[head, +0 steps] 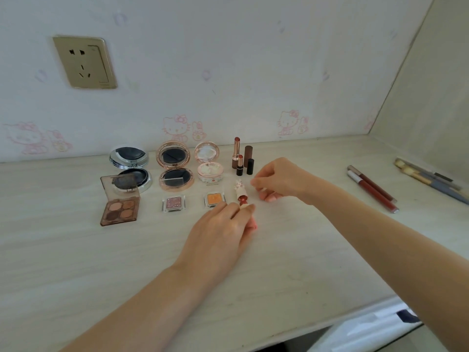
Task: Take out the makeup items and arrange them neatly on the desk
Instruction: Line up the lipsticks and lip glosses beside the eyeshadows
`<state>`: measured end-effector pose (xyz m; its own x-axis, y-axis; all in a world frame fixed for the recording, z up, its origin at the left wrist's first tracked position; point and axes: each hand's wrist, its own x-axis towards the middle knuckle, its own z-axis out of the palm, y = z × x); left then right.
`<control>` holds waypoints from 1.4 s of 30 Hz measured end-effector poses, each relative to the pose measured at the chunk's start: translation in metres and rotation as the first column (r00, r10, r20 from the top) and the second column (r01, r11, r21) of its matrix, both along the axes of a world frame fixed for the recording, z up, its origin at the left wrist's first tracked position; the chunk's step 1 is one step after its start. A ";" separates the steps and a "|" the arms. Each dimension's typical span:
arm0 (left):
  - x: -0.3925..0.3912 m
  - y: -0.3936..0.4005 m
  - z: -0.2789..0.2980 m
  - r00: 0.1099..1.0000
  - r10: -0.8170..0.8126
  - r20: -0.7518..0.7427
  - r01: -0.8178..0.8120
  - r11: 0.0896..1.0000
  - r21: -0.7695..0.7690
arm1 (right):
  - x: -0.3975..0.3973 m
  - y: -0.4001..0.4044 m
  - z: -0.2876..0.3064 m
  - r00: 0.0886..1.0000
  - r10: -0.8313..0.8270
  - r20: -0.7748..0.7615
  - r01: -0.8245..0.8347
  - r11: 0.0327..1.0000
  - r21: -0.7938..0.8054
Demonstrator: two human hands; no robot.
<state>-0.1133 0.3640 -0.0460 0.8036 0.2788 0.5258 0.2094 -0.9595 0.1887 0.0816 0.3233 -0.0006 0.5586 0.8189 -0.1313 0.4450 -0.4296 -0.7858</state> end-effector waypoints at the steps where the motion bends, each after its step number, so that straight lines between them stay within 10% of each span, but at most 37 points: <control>1: 0.000 0.000 0.001 1.000 0.017 0.006 -0.017 1.000 0.004 | 0.002 -0.007 0.002 1.000 -0.006 0.010 0.006 1.000 -0.001; 16: 0.082 -0.021 0.029 0.996 -0.074 0.041 0.077 0.995 -0.070 | 0.058 -0.138 0.025 0.865 -0.140 0.482 0.196 0.978 -0.066; 42: 0.275 -0.049 0.024 0.861 -0.347 -0.373 0.348 0.935 -0.065 | 0.122 -0.178 -0.013 0.760 -0.144 0.634 0.304 0.940 -0.151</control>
<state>0.1617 0.3148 -0.0220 0.9840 -0.0567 0.1689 -0.0840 -0.9837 0.1589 0.2038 0.1449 -0.0132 0.7494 0.6491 0.1306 0.6585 -0.7100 -0.2495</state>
